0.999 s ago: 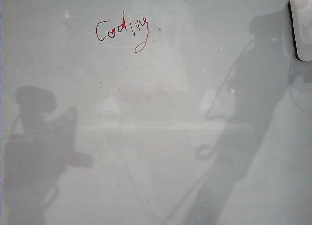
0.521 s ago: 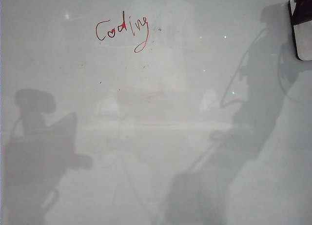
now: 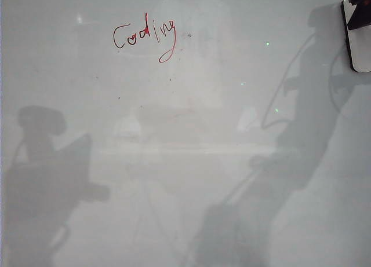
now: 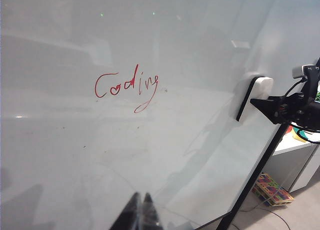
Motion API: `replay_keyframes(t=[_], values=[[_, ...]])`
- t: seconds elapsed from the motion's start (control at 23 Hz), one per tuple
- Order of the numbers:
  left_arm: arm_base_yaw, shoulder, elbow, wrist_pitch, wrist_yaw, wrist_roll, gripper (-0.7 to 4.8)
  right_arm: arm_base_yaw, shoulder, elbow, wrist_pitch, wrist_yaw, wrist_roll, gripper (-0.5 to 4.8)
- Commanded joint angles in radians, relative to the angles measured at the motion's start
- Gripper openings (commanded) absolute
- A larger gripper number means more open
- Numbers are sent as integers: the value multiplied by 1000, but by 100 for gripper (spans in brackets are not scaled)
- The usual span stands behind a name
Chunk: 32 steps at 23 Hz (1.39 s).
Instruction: Grab the whiteboard eraser that is attached to the surface of the whiteboard and use it to clean the writing on the whiteboard.
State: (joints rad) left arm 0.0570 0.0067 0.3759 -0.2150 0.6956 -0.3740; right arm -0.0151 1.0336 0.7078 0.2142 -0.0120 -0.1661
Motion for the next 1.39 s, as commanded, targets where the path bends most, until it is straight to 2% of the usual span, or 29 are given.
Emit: replay_keyframes(t=[0.04,0.35,0.48,0.7,0.83,0.91,1.13,1.39], values=[[0,0,5,6,-3,4,-5,38,-31,6,-3,-75,34,198],[0,0,5,6,-4,5,-5,257,-91,6,-9,57,34,198],[1,0,5,6,-3,4,-5,444,-89,6,-10,215,31,198],[1,0,5,6,-3,4,-5,663,-31,30,-7,489,23,200],[1,0,5,7,-4,5,-5,791,94,124,-6,635,-19,200],[1,0,5,7,-3,8,-5,851,206,222,-7,690,-19,200],[1,0,6,34,-27,8,-5,890,441,430,0,708,-21,202],[1,0,10,97,-142,8,-5,893,661,605,1,599,-21,202]])
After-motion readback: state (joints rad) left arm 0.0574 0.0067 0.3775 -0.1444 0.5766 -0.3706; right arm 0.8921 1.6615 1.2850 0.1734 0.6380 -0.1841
